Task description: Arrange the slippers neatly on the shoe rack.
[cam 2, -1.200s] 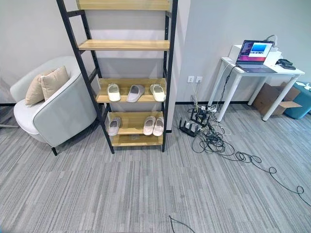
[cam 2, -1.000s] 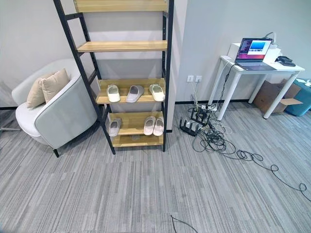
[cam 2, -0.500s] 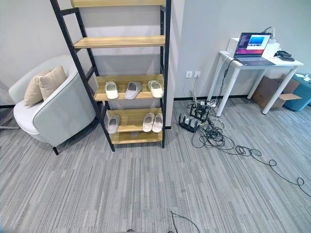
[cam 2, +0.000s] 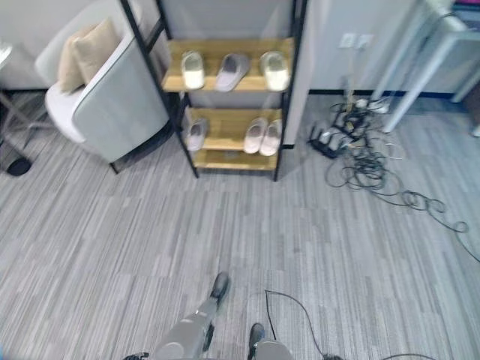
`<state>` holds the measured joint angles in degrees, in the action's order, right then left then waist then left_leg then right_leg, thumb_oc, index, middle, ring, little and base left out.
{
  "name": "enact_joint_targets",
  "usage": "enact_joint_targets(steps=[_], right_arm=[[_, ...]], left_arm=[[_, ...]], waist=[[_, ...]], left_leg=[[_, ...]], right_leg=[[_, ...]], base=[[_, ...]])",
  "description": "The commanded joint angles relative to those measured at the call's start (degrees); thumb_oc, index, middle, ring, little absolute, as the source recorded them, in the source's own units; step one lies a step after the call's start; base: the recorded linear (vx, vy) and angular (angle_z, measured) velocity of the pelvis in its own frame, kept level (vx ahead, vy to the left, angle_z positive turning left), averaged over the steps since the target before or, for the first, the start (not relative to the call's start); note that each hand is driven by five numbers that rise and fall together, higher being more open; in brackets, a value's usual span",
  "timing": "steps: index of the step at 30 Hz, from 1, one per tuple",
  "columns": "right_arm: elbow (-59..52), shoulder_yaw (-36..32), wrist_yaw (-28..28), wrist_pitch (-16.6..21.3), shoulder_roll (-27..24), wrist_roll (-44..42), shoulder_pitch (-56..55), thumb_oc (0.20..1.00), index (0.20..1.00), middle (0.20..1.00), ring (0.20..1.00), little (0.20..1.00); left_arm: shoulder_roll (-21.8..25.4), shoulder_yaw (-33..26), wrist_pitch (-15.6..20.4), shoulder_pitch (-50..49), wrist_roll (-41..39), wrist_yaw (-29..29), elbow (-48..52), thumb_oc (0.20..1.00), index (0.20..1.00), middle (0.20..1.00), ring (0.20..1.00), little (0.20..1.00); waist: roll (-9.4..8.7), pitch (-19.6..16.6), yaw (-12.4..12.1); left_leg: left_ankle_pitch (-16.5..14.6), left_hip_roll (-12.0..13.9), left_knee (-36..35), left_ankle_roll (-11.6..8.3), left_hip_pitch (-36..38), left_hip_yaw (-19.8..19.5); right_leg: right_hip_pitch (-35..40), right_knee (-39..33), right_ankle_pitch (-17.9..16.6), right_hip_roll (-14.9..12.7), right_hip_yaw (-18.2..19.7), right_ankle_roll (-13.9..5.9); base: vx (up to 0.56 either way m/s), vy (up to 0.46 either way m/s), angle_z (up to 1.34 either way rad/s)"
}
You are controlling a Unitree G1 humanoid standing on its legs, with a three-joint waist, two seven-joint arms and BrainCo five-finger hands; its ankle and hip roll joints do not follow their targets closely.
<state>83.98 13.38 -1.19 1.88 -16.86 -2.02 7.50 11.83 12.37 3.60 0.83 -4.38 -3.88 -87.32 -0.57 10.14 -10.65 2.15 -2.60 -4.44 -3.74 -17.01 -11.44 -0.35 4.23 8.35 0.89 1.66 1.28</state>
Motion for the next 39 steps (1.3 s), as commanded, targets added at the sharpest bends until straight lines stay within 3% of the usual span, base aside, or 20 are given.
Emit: enact_joint_targets(steps=[1,2,3,4,5,6,7,9,13,15,17,18,20,23,25,26,27,29,32,39], right_arm=[[-5.5,2.9,-0.6,-0.3,-1.3,1.5,-5.4,1.0,1.0,1.0,1.0,1.0],[-6.5,3.6,-0.3,-0.3,-1.0,1.4,-4.6,1.0,1.0,1.0,1.0,1.0],[-6.5,3.6,-0.3,-0.3,-1.0,1.4,-4.6,1.0,1.0,1.0,1.0,1.0],[-7.0,3.8,-0.1,-0.2,-0.9,1.5,-4.4,1.0,1.0,1.0,1.0,1.0],[-7.2,3.9,0.1,0.0,-0.8,1.4,-4.3,1.0,1.0,1.0,1.0,1.0],[-7.1,4.6,0.5,0.2,-0.3,1.3,-4.4,1.0,1.0,1.0,1.0,1.0],[-7.1,4.6,0.5,0.2,-0.3,1.3,-4.4,1.0,1.0,1.0,1.0,1.0],[-7.0,5.7,0.7,0.0,0.0,1.7,-4.8,1.0,1.0,1.0,1.0,1.0],[-6.7,5.2,0.7,-0.3,-0.2,2.1,-5.8,1.0,1.0,1.0,1.0,1.0],[-5.9,4.4,0.5,-0.7,-0.5,2.4,-6.8,1.0,1.0,1.0,1.0,1.0],[-5.4,3.7,0.6,-0.6,-0.6,2.4,-7.4,1.0,1.0,1.0,1.0,1.0],[-5.3,3.3,0.5,-0.5,-0.8,2.2,-7.8,1.0,1.0,1.0,1.0,1.0],[-5.5,3.1,1.1,-0.1,-1.3,1.3,-7.5,1.0,1.0,1.0,1.0,1.0],[-5.6,3.0,1.4,0.0,-1.7,0.9,-7.4,1.0,1.0,1.0,1.0,1.0],[-6.1,3.0,2.0,0.3,-2.7,0.3,-6.0,1.0,1.0,1.0,1.0,1.0],[-6.5,2.7,2.7,0.7,-3.0,0.1,-5.4,1.0,1.0,1.0,1.0,1.0],[-6.5,2.7,2.7,0.7,-3.0,0.1,-5.4,1.0,1.0,1.0,1.0,1.0],[-6.8,2.3,3.7,1.2,-3.4,0.3,-4.6,1.0,1.0,1.0,1.0,1.0],[-6.7,2.6,4.6,0.7,-3.2,2.8,-4.6,1.0,1.0,1.0,1.0,1.0],[-5.7,3.3,4.1,0.3,-1.7,3.8,-6.9,1.0,1.0,1.0,1.0,1.0]], left_arm=[[2.6,-0.3,0.5,0.7,2.4,0.1,1.2,1.0,1.0,1.0,1.0,1.0],[3.0,1.1,1.0,1.6,2.3,0.2,2.8,1.0,1.0,1.0,1.0,1.0],[3.0,1.1,1.0,1.6,2.3,0.2,2.8,1.0,1.0,1.0,1.0,1.0],[3.2,1.8,1.0,2.1,2.2,0.3,3.6,1.0,1.0,1.0,1.0,1.0],[3.5,2.4,1.1,2.9,2.0,0.4,4.4,1.0,1.0,1.0,1.0,1.0],[4.0,3.2,1.4,5.0,0.9,1.1,5.8,1.0,1.0,1.0,1.0,1.0],[4.0,3.2,1.4,5.0,0.9,1.1,5.8,1.0,1.0,1.0,1.0,1.0],[3.9,4.3,1.9,7.2,-0.2,1.2,7.6,1.0,1.0,1.0,1.0,1.0],[3.3,5.3,2.4,8.0,1.1,1.2,7.4,1.0,1.0,1.0,1.0,1.0],[3.2,5.9,2.5,7.9,2.9,1.1,6.8,1.0,1.0,1.0,1.0,1.0],[3.1,5.4,2.2,7.0,3.9,1.4,5.9,1.0,1.0,1.0,1.0,1.0],[2.8,4.8,2.1,5.7,3.8,1.0,5.7,1.0,1.0,1.0,1.0,1.0],[2.8,4.5,2.3,5.8,3.0,1.6,6.2,1.0,1.0,1.0,1.0,1.0],[3.0,4.3,2.2,5.9,2.5,1.8,6.7,1.0,1.0,1.0,1.0,1.0],[2.8,3.8,2.4,6.1,2.0,2.7,6.9,1.0,1.0,1.0,1.0,1.0],[2.5,3.8,2.6,6.1,1.8,3.2,6.4,1.0,1.0,1.0,1.0,1.0],[2.5,3.8,2.6,6.1,1.8,3.2,6.4,1.0,1.0,1.0,1.0,1.0],[2.6,3.7,2.8,6.4,1.7,4.4,5.8,1.0,1.0,1.0,1.0,1.0],[2.1,3.1,2.6,5.5,2.9,5.2,4.9,1.0,1.0,1.0,1.0,1.0],[2.5,2.9,2.8,4.3,4.4,5.3,4.7,1.0,1.0,1.0,1.0,1.0]], waist=[[-3.76,-4.0,-0.3],[-3.57,-3.6,0.8],[-3.48,-3.7,0.7],[-2.73,-3.4,1.4],[-1.59,-3.0,2.2],[-0.06,-1.4,4.2],[0.0,-1.4,4.3],[0.68,-0.6,6.4],[1.1,0.8,10.4],[0.24,0.2,11.2],[-0.26,-1.2,11.7],[-0.07,-1.9,11.8],[-0.72,-0.8,11.5],[-1.13,-0.5,11.3],[-1.84,-0.2,9.8],[-1.11,-0.3,8.7],[-1.12,-0.3,8.7],[-0.6,-0.6,7.7],[0.25,-2.4,7.1],[-0.51,-6.6,7.1]], left_leg=[[4.3,-4.6,10.9,4.46,-6.2,3.4],[2.2,-5.5,10.6,5.76,-2.7,3.8],[2.3,-5.4,10.5,5.74,-2.8,3.8],[1.5,-5.1,10.2,6.22,-0.9,3.7],[0.7,-4.4,9.6,6.7,1.3,2.9],[-0.4,-3.6,7.4,7.07,5.8,0.3],[-0.3,-3.6,7.4,7.05,5.7,0.3],[-1.9,-2.8,5.5,6.47,10.4,-2.5],[-5.2,-1.0,3.2,5.02,16.9,-3.8],[-7.1,-0.9,4.0,4.81,17.8,-3.9],[-8.5,0.2,3.7,4.21,19.8,-3.7],[-8.8,1.8,6.2,2.44,19.9,-3.7],[-6.6,1.5,15.3,0.49,15.1,-3.7],[-6.5,1.8,17.6,0.49,13.0,-3.0],[-6.3,3.6,14.9,1.31,8.7,-1.6],[-1.6,3.8,8.6,1.13,6.3,-2.9],[-1.6,3.8,8.6,1.13,6.4,-2.9],[1.7,2.8,0.5,0.8,3.6,-3.8],[3.5,1.8,-0.6,1.41,5.8,-2.8],[2.2,1.2,-0.5,2.51,10.0,0.8]], right_leg=[[11.3,3.4,-2.2,-7.7,-1.5,-9.85],[7.6,12.1,-11.3,-9.2,-1.3,-10.96],[7.5,12.0,-11.4,-9.1,-1.3,-10.95],[5.0,15.7,-14.0,-9.2,-1.4,-10.44],[2.0,18.8,-14.2,-8.6,-1.8,-9.45],[-3.2,20.5,-7.5,-6.2,-3.5,-7.33],[-3.2,20.5,-7.6,-6.2,-3.5,-7.31],[-7.5,11.9,-3.5,-4.9,-6.8,-6.35],[-11.3,-3.5,-9.1,-5.9,-5.8,-7.52],[-10.5,-6.4,-9.7,-6.0,-4.4,-7.71],[-9.3,-5.1,-9.8,-5.0,-3.7,-6.63],[-8.2,-3.4,-8.5,-4.0,-4.6,-5.72],[-7.1,-2.1,-6.3,-3.6,-4.8,-4.4],[-6.5,-1.6,-5.2,-3.6,-5.0,-3.67],[-4.5,-0.7,-3.1,-3.2,-6.1,-3.01],[-2.4,-1.3,-2.1,-1.8,-5.6,-3.11],[-2.3,-1.4,-2.1,-1.8,-5.6,-3.11],[0.2,-2.2,-0.8,-1.2,-4.0,-3.52],[3.0,-1.3,0.2,-1.1,-2.1,-4.2],[4.9,-5.9,-2.8,-4.7,-1.6,-6.42]], base=[[0.56,0.332,-0.37],[0.4,0.246,-0.32],[0.4,0.229,-0.23],[0.28,0.144,0.05],[0.54,0.206,0.0],[0.4,0.134,0.2],[0.39,0.061,0.17],[0.48,-0.076,0.62],[0.42,-0.156,0.72],[0.29,-0.171,0.65],[0.35,-0.195,0.72],[0.34,-0.168,0.79],[0.15,-0.104,0.44],[0.06,-0.036,0.18],[0.24,-0.026,0.35],[0.25,0.017,0.21],[0.26,0.055,0.14],[0.21,0.094,-0.14],[0.28,0.208,-0.21],[0.15,0.101,-0.65]])
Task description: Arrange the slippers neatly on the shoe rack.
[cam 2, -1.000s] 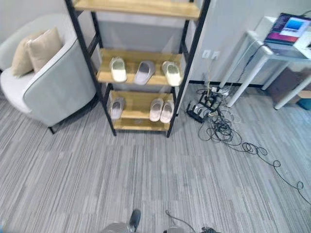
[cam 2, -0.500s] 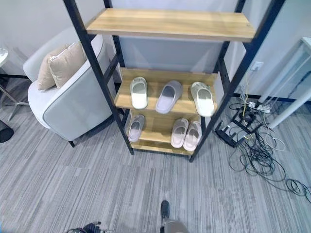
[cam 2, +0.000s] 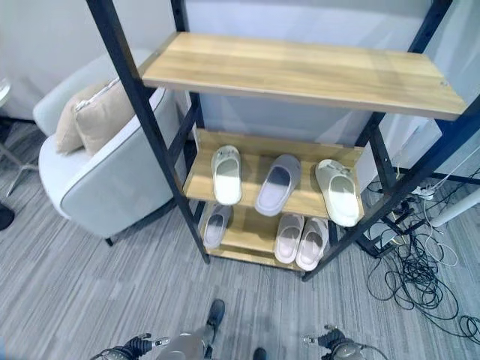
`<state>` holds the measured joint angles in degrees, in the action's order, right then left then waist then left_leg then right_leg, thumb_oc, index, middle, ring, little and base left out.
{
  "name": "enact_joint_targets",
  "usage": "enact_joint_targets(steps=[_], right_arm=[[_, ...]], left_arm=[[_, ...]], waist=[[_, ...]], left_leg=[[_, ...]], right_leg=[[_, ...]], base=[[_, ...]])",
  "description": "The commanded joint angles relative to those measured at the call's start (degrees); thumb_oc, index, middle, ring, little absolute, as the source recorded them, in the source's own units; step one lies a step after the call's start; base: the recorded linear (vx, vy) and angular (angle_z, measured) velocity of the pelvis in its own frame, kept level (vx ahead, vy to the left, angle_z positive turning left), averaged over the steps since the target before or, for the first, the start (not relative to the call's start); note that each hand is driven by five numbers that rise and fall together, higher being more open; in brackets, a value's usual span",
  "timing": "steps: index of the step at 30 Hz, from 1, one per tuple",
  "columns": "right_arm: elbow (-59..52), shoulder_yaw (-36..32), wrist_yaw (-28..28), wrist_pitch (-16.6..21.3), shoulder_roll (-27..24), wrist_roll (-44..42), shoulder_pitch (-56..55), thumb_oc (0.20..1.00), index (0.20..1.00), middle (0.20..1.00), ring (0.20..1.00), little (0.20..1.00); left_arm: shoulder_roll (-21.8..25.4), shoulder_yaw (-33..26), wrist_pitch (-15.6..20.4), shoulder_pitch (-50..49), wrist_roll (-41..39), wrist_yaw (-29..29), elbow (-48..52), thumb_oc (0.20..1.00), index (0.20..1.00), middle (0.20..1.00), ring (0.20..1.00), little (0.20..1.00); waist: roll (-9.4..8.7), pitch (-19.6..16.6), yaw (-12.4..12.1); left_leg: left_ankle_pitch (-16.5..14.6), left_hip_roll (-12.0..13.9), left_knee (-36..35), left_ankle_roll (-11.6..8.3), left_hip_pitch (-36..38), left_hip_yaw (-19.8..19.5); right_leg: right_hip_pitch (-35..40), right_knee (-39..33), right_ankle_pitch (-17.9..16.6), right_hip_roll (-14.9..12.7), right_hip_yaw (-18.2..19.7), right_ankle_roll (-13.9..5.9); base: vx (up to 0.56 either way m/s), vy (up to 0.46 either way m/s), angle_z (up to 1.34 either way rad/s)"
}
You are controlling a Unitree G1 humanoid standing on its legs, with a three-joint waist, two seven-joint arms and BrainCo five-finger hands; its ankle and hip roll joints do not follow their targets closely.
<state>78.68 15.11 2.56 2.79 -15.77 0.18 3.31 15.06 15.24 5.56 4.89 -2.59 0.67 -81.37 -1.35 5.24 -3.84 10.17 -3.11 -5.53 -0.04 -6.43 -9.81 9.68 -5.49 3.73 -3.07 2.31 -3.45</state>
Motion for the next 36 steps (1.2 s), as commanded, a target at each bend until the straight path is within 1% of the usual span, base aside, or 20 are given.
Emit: enact_joint_targets(steps=[1,3,4,5,6,7,8,9,10,11,13,14,15,19,24,31,32,33,34,36], right_arm=[[-0.4,1.9,0.5,-0.6,-2.2,2.1,-3.2,1.0,1.0,1.0,1.0,1.0],[-0.4,2.1,0.6,-0.7,-1.9,2.6,-3.4,1.0,1.0,1.0,1.0,1.0],[-0.4,2.4,0.6,-0.7,-1.8,3.4,-3.6,1.0,1.0,1.0,1.0,1.0],[-0.4,2.4,0.6,-0.7,-1.8,3.4,-3.6,1.0,1.0,1.0,1.0,1.0],[-0.5,2.8,0.6,-0.6,-1.9,3.8,-3.3,1.0,1.0,1.0,1.0,1.0],[-0.9,3.2,0.4,-0.6,-2.1,4.1,-3.0,1.0,1.0,1.0,1.0,1.0],[-1.3,3.4,0.4,-0.7,-2.2,4.1,-3.0,1.0,1.0,1.0,1.0,1.0],[-2.2,4.2,0.3,-0.8,-2.6,5.1,-2.8,1.0,1.0,1.0,1.0,1.0],[-2.2,4.2,0.3,-0.8,-2.6,5.1,-2.8,1.0,1.0,1.0,1.0,1.0],[-2.1,4.1,0.4,-0.7,-2.6,5.0,-2.6,1.0,1.0,1.0,1.0,1.0],[-2.6,4.1,0.3,-0.5,-2.5,4.9,-2.7,1.0,1.0,1.0,1.0,1.0],[-3.1,4.0,0.4,-0.4,-2.7,4.6,-2.7,1.0,1.0,1.0,1.0,1.0],[-3.1,4.0,0.4,-0.4,-2.7,4.6,-2.7,1.0,1.0,1.0,1.0,1.0],[-5.3,4.0,0.9,0.3,-3.7,4.0,-1.2,1.0,1.0,1.0,1.0,1.0],[-8.2,5.3,1.9,1.3,-3.4,4.7,0.0,1.0,1.0,1.0,1.0,1.0],[-13.0,5.1,2.1,3.1,-1.9,0.6,1.7,1.0,1.0,1.0,1.0,1.0],[-18.0,4.4,1.5,1.3,-6.4,-2.0,10.3,1.0,1.0,1.0,1.0,1.0],[-18.0,4.3,1.4,1.3,-6.4,-2.0,10.3,1.0,1.0,1.0,1.0,1.0],[-29.7,5.2,1.2,3.0,-7.8,0.0,4.4,1.0,1.0,1.0,1.0,1.0],[-35.9,6.8,1.7,5.6,-7.6,0.5,-0.5,1.0,1.0,1.0,1.0,1.0]], left_arm=[[-1.1,0.6,0.8,-0.1,3.7,0.9,-1.4,1.0,1.0,1.0,1.0,1.0],[-1.3,1.0,0.8,-0.2,4.4,1.0,-1.6,1.0,1.0,1.0,1.0,1.0],[-1.4,0.8,0.7,-0.1,4.0,0.9,-1.7,1.0,1.0,1.0,1.0,1.0],[-1.4,0.8,0.7,-0.1,4.0,0.9,-1.7,1.0,1.0,1.0,1.0,1.0],[-1.4,0.5,0.7,-0.1,3.7,1.0,-1.8,1.0,1.0,1.0,1.0,1.0],[-1.0,-0.3,0.7,-0.4,3.2,0.9,-2.0,1.0,1.0,1.0,1.0,1.0],[-0.8,-0.4,0.7,-0.5,2.8,0.9,-1.9,1.0,1.0,1.0,1.0,1.0],[-0.5,-0.2,0.8,-0.4,2.6,0.9,-1.7,1.0,1.0,1.0,1.0,1.0],[-0.5,-0.2,0.8,-0.5,2.6,0.9,-1.7,1.0,1.0,1.0,1.0,1.0],[-0.6,-0.1,1.0,-0.6,3.2,1.0,-1.9,1.0,1.0,1.0,1.0,1.0],[-0.1,0.5,1.3,-0.9,4.3,1.1,-1.7,1.0,1.0,1.0,1.0,1.0],[-0.1,0.7,1.4,-1.4,4.4,0.7,-1.3,1.0,1.0,1.0,1.0,1.0],[-0.1,0.7,1.4,-1.5,4.4,0.7,-1.3,1.0,1.0,1.0,1.0,1.0],[-0.3,0.2,1.1,-2.2,4.3,0.5,-1.6,1.0,1.0,1.0,1.0,1.0],[-1.0,0.8,1.4,-3.1,5.7,0.7,-1.4,1.0,1.0,1.0,1.0,1.0],[-2.0,2.2,2.0,-3.3,6.3,1.0,-0.2,1.0,1.0,1.0,1.0,1.0],[-1.4,3.8,1.6,-3.5,6.7,0.6,-0.2,1.0,1.0,1.0,1.0,1.0],[-1.4,3.8,1.6,-3.5,6.7,0.6,-0.2,1.0,1.0,1.0,1.0,1.0],[-0.8,3.0,2.2,-2.8,7.0,0.5,1.6,1.0,1.0,1.0,1.0,1.0],[-0.1,1.9,3.1,-4.0,5.5,0.9,3.9,1.0,1.0,1.0,1.0,1.0]], waist=[[0.25,-2.3,0.3],[0.23,-2.5,0.2],[0.47,-2.4,-0.2],[0.46,-2.4,-0.3],[0.72,-2.2,-0.9],[1.02,-1.6,-1.5],[1.25,-1.4,-1.5],[1.71,-0.5,-0.4],[1.73,-0.4,-0.3],[1.38,-0.4,-0.1],[1.05,-0.5,0.1],[1.17,-0.5,0.3],[1.18,-0.5,0.4],[2.0,-0.5,0.3],[2.63,-1.5,-0.1],[3.42,-1.5,-0.5],[3.07,-1.6,-1.9],[3.1,-1.7,-1.9],[3.13,-1.2,-1.2],[3.52,0.7,-0.2]], left_leg=[[-6.5,1.7,0.7,-0.93,0.2,0.0],[-7.0,1.7,0.7,-0.8,0.6,0.6],[-7.8,1.6,0.9,-0.21,1.0,1.2],[-7.8,1.6,0.9,-0.21,1.0,1.3],[-8.3,1.5,1.3,0.07,1.2,1.3],[-9.1,1.6,2.4,0.29,1.7,0.8],[-9.4,2.0,2.8,0.25,1.8,0.3],[-10.2,2.9,3.8,0.01,2.3,-0.1],[-10.2,2.9,3.8,0.0,2.4,-0.1],[-10.6,3.1,4.4,-0.42,2.4,-0.1],[-10.6,3.7,3.9,-1.02,2.9,0.1],[-10.1,4.1,3.0,-1.43,3.1,-0.3],[-10.1,4.1,3.0,-1.43,3.1,-0.3],[-8.9,4.7,1.3,-2.08,2.6,-1.8],[-8.9,4.5,0.5,-1.77,3.1,-2.8],[-9.3,3.8,0.5,-1.27,3.4,-2.9],[-9.3,3.5,0.5,-1.26,3.5,-3.3],[-9.2,3.5,0.5,-1.26,3.4,-3.3],[-8.9,3.6,0.5,-1.11,2.8,-3.1],[-9.1,3.6,0.7,-0.85,2.4,-2.6]], right_leg=[[-5.0,2.6,1.1,-1.5,-1.9,-2.18],[-5.2,2.5,1.1,-1.8,-1.9,-2.5],[-6.2,3.9,1.1,-2.3,-2.5,-3.12],[-6.2,4.0,1.1,-2.3,-2.4,-3.12],[-7.0,6.1,1.2,-2.9,-3.4,-3.73],[-8.2,9.2,0.2,-4.4,-3.9,-4.59],[-9.1,9.3,-0.6,-5.2,-3.3,-4.38],[-12.7,8.7,-2.7,-6.7,-1.2,-3.86],[-12.6,8.7,-2.7,-6.7,-1.2,-3.84],[-12.1,7.4,-3.0,-7.1,-1.0,-4.16],[-11.3,6.1,-2.8,-6.8,-1.0,-4.25],[-10.4,5.4,-2.2,-6.2,-1.6,-4.19],[-10.4,5.4,-2.2,-6.2,-1.7,-4.18],[-9.3,4.9,-0.6,-5.1,-3.6,-3.58],[-7.7,3.9,-0.1,-4.9,-5.0,-3.44],[-7.2,3.5,-0.2,-5.6,-5.6,-3.88],[-6.7,3.2,-0.2,-6.1,-6.1,-3.95],[-6.8,3.1,-0.3,-6.1,-6.2,-3.96],[-7.8,3.5,-0.5,-6.2,-5.8,-4.12],[-8.5,4.0,-0.4,-6.4,-5.1,-4.24]], base=[[0.08,0.107,-0.25],[0.02,0.073,-0.13],[-0.02,0.036,-0.26],[-0.02,0.041,-0.36],[0.02,-0.063,-0.62],[0.03,-0.121,-0.75],[0.02,-0.236,-0.78],[-0.01,-0.168,-0.38],[0.02,-0.222,-0.28],[0.07,-0.182,-0.06],[0.11,-0.243,0.12],[0.08,-0.169,0.37],[0.06,-0.161,0.49],[0.04,-0.111,0.23],[0.09,-0.039,0.2],[0.07,0.027,0.03],[0.04,0.014,-0.01],[0.0,0.0,0.0],[-0.05,0.015,-0.03],[-0.11,0.045,0.05]])
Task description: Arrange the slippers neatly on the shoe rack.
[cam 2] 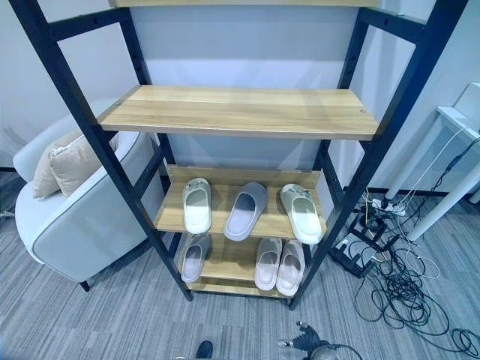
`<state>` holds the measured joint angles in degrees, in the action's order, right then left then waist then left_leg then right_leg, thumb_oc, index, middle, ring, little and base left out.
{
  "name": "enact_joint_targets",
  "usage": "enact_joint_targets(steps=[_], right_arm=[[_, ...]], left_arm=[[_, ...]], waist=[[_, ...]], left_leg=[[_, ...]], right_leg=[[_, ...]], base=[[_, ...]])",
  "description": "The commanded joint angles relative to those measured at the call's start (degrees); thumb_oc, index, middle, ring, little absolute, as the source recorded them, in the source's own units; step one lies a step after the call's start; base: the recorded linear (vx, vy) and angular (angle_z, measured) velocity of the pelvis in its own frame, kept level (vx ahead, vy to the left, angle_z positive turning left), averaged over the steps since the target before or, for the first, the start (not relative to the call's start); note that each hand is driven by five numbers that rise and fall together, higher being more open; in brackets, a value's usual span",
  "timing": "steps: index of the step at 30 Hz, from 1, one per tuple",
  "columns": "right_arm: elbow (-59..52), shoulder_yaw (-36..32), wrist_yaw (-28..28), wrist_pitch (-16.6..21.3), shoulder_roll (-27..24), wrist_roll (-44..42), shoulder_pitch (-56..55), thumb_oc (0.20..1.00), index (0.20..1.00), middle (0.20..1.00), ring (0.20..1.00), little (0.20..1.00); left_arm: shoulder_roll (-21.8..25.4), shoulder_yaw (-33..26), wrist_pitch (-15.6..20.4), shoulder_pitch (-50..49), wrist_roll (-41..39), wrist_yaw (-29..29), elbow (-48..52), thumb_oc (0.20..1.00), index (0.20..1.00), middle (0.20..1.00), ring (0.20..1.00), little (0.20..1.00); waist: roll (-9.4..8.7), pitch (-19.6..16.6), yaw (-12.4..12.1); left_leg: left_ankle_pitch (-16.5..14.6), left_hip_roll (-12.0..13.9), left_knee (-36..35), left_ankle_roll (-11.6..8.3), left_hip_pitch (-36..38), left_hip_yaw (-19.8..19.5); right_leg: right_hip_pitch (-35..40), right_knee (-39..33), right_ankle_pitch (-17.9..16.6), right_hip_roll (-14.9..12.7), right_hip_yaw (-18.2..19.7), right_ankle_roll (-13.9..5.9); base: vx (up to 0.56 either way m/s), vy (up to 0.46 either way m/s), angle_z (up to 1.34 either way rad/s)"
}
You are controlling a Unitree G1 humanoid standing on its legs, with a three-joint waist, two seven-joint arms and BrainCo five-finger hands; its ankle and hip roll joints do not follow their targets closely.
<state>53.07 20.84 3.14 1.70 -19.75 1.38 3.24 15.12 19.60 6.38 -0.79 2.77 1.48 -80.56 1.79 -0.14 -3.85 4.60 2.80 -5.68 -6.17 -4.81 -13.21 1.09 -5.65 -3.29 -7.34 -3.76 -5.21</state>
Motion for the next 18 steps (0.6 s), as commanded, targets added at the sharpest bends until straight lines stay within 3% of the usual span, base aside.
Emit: enact_joint_targets(steps=[1,5,7,12,18], right_arm=[[-15.5,1.9,0.6,7.9,-4.5,-0.1,-0.8,1.0,1.0,1.0,1.0,1.0],[-22.4,3.4,0.5,9.8,-7.1,1.9,0.3,1.0,1.0,1.0,1.0,1.0],[-31.9,4.1,-0.8,11.3,-10.4,2.8,1.8,1.0,1.0,1.0,1.0,1.0],[-43.4,5.1,-2.9,13.5,-14.1,3.6,3.2,1.0,1.0,1.0,1.0,1.0],[-56.6,3.5,1.2,15.2,-16.5,11.5,7.9,1.0,1.0,1.0,1.0,1.0]], left_arm=[[0.5,-2.4,3.1,1.6,-0.5,0.5,4.7,1.0,1.0,1.0,1.0,1.0],[0.9,-1.8,3.9,2.4,0.2,1.3,6.7,1.0,1.0,1.0,1.0,1.0],[1.3,-1.3,4.6,3.0,0.9,1.7,8.2,1.0,1.0,1.0,1.0,1.0],[0.6,-0.8,5.4,2.6,1.2,1.7,8.3,1.0,1.0,1.0,1.0,1.0],[-1.1,0.2,6.4,3.2,1.1,3.0,9.8,1.0,1.0,1.0,1.0,1.0]], waist=[[0.78,8.7,0.0],[1.48,11.3,-0.7],[2.49,12.9,-0.9],[3.5,13.9,-0.9],[4.35,15.2,-0.6]], left_leg=[[-3.2,-2.6,1.3,5.51,-0.5,0.8],[-2.8,-3.1,1.8,5.79,-2.5,0.0],[-2.4,-3.4,2.4,5.91,-4.2,-0.3],[-2.0,-3.6,2.3,5.99,-5.5,-0.3],[-1.9,-3.6,2.3,6.2,-6.3,-0.4]], right_leg=[[-1.6,5.0,6.4,-2.3,1.7,-2.44],[-3.5,6.0,6.5,-2.4,2.4,-2.26],[-5.2,6.5,6.2,-2.5,3.4,-2.24],[-6.6,6.5,6.1,-2.4,4.4,-2.26],[-7.8,6.7,6.1,-2.2,5.8,-2.28]], base=[[-0.14,0.047,-0.16],[-0.12,0.025,-0.28],[-0.08,0.029,0.04],[0.0,0.013,-0.04],[0.0,0.006,-0.04]])
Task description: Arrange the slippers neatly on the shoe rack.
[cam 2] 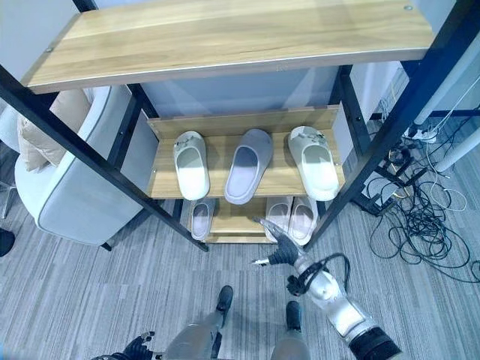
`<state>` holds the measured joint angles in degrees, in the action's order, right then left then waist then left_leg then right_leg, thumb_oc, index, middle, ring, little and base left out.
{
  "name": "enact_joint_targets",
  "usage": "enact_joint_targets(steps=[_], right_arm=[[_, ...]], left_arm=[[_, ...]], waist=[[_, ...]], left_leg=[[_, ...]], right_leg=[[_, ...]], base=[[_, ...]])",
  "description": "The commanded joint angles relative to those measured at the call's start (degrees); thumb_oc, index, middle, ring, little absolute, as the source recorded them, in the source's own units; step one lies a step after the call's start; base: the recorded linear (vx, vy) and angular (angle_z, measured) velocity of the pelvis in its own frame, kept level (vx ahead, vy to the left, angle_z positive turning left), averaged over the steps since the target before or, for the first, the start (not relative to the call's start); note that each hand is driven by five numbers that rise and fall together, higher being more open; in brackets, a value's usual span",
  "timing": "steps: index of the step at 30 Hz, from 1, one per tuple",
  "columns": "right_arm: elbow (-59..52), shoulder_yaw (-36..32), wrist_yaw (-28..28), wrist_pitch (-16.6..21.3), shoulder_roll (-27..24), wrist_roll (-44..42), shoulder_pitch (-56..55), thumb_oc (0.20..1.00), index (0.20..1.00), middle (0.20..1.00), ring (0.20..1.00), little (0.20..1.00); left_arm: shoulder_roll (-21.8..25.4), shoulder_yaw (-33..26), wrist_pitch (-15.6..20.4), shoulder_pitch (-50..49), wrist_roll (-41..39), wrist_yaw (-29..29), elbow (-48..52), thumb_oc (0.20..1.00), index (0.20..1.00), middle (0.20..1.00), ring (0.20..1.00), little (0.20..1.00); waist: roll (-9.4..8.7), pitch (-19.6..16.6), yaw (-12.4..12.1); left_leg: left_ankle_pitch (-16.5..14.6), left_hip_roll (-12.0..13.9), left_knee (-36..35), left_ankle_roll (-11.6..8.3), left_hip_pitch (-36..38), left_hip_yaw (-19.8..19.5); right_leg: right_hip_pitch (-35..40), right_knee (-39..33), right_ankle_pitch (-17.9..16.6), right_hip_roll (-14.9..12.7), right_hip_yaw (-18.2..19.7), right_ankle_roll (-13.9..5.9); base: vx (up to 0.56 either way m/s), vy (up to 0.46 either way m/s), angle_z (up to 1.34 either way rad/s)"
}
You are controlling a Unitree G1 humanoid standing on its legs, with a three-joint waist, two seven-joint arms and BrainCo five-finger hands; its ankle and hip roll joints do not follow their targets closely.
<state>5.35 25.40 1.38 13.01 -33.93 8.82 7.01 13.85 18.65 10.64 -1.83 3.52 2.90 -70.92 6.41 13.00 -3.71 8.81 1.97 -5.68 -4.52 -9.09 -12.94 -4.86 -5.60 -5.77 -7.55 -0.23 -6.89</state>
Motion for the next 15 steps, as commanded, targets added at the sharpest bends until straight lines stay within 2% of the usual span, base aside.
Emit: enact_joint_targets(steps=[1,3,6,8,11,12,15], right_arm=[[-11.6,-1.2,3.8,4.4,-2.6,5.3,5.2,1.0,1.0,1.0,1.0,1.0],[-16.4,-1.7,4.7,4.9,-2.4,5.6,7.0,1.0,1.0,1.0,1.0,1.0],[-17.4,-2.0,7.2,4.1,-1.0,7.1,9.8,1.0,1.0,1.0,1.0,1.0],[-15.6,-2.0,9.7,3.0,0.4,8.7,13.0,1.0,1.0,1.0,1.0,1.0],[-9.8,-1.2,13.4,0.3,-0.1,15.6,18.3,1.0,1.0,1.0,1.0,1.0],[-4.6,-0.8,16.0,-1.7,1.1,17.7,22.3,1.0,1.0,1.0,1.0,1.0],[-0.6,-0.9,18.4,-3.2,2.0,18.4,25.3,1.0,1.0,1.0,1.0,1.0]], left_arm=[[-0.1,1.5,2.3,4.4,0.1,1.8,0.3,1.0,1.0,1.0,1.0,1.0],[-0.3,2.4,2.5,4.8,0.2,2.4,0.8,1.0,1.0,1.0,1.0,1.0],[-0.4,4.2,2.8,5.0,0.0,2.9,2.7,1.0,1.0,1.0,1.0,1.0],[-1.0,5.4,2.6,5.7,-0.4,3.2,2.7,1.0,1.0,1.0,1.0,1.0],[-1.5,6.4,2.7,6.4,-0.5,3.2,2.9,1.0,1.0,1.0,1.0,1.0],[-1.7,7.0,2.5,7.6,-1.2,3.6,2.3,1.0,1.0,1.0,1.0,1.0],[-2.1,7.3,2.1,9.6,-1.7,4.4,2.1,1.0,1.0,1.0,1.0,1.0]], waist=[[-0.31,2.4,-0.7],[-0.41,2.8,-0.9],[-0.53,3.2,-1.1],[-0.68,3.8,-1.3],[-0.79,4.7,-1.5],[-0.91,5.3,-1.8],[-0.96,6.1,-1.8]], left_leg=[[-6.1,-2.8,2.3,4.58,-2.2,-0.7],[-6.1,-2.7,2.5,4.6,-2.5,-0.7],[-6.1,-2.6,2.6,4.64,-2.9,-0.7],[-6.1,-2.6,2.6,4.66,-3.3,-0.7],[-5.9,-2.7,2.8,4.65,-4.3,-1.0],[-5.8,-2.7,2.9,4.64,-4.9,-1.1],[-6.2,-3.0,4.1,4.48,-6.6,-1.3]], right_leg=[[-2.1,6.7,8.6,-1.8,2.6,-0.55],[-2.3,6.7,8.7,-1.6,2.9,-0.49],[-2.7,6.8,8.7,-1.3,3.1,-0.44],[-3.1,6.9,8.7,-1.1,3.3,-0.35],[-4.0,7.0,8.8,-0.9,3.5,-0.27],[-4.7,7.3,8.7,-0.7,3.8,-0.1],[-5.6,7.8,8.8,-0.8,3.8,0.0]], base=[[0.0,-0.007,-0.11],[0.01,-0.01,-0.1],[0.01,-0.012,-0.04],[-0.02,-0.004,-0.05],[-0.03,0.003,-0.04],[0.0,0.0,0.0],[-0.02,0.009,-0.02]])
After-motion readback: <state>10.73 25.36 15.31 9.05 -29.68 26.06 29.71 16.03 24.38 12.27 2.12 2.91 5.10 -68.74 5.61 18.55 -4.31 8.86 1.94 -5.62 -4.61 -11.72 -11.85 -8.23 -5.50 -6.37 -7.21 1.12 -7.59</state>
